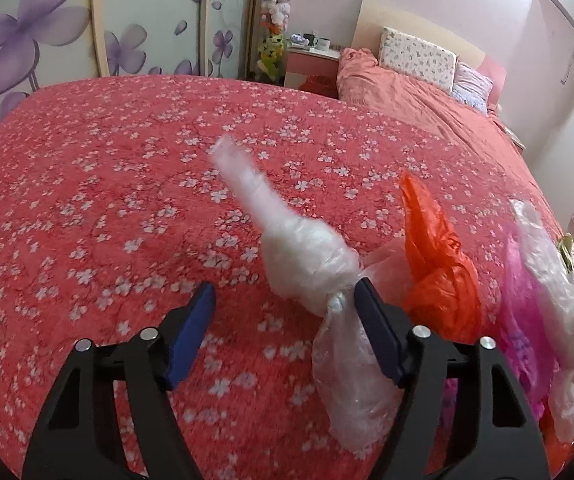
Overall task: Collect trash
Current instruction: 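Grasp the white plastic bag with the left tool while the right tool grasps the tissue paper, then carry both items to the orange basket and open both tools to drop them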
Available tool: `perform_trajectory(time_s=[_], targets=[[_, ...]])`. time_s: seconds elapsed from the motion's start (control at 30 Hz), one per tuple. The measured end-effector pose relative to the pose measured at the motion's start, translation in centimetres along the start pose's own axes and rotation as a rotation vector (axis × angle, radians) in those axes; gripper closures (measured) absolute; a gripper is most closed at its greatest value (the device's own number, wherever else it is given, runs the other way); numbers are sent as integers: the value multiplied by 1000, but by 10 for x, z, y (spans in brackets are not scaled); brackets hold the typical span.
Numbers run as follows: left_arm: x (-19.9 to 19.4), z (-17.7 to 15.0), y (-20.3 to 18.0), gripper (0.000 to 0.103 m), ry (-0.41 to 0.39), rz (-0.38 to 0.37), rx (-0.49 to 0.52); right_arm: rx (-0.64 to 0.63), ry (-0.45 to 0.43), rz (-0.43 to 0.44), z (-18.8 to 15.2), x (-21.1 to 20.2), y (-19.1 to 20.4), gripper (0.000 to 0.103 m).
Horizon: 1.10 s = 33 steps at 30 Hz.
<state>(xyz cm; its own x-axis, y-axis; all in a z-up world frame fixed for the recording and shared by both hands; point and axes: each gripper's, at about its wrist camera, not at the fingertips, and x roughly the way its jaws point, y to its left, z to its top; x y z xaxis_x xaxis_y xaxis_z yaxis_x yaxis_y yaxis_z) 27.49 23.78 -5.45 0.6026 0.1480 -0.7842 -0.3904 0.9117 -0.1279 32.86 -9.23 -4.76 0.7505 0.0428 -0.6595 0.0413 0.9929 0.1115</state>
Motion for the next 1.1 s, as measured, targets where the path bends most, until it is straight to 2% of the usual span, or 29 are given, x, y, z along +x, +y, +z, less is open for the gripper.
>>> perform_trajectory(time_s=[0.17, 0.37, 0.43, 0.67, 1.1], targets=[[6, 6, -6, 51, -10, -13, 42, -41, 40, -1, -4, 12, -1, 45], [6, 7, -10, 79, -16, -46, 66, -49, 36, -2, -8, 11, -4, 65], [6, 7, -12, 82, -20, -45, 71, -50, 30, -8, -9, 9, -6, 78], [2, 6, -14, 86, -49, -34, 94, -16, 10, 9, -10, 2, -17, 93], [-40, 15, -2, 88, -158, -42, 127, 16, -80, 41, 1, -34, -15, 95]])
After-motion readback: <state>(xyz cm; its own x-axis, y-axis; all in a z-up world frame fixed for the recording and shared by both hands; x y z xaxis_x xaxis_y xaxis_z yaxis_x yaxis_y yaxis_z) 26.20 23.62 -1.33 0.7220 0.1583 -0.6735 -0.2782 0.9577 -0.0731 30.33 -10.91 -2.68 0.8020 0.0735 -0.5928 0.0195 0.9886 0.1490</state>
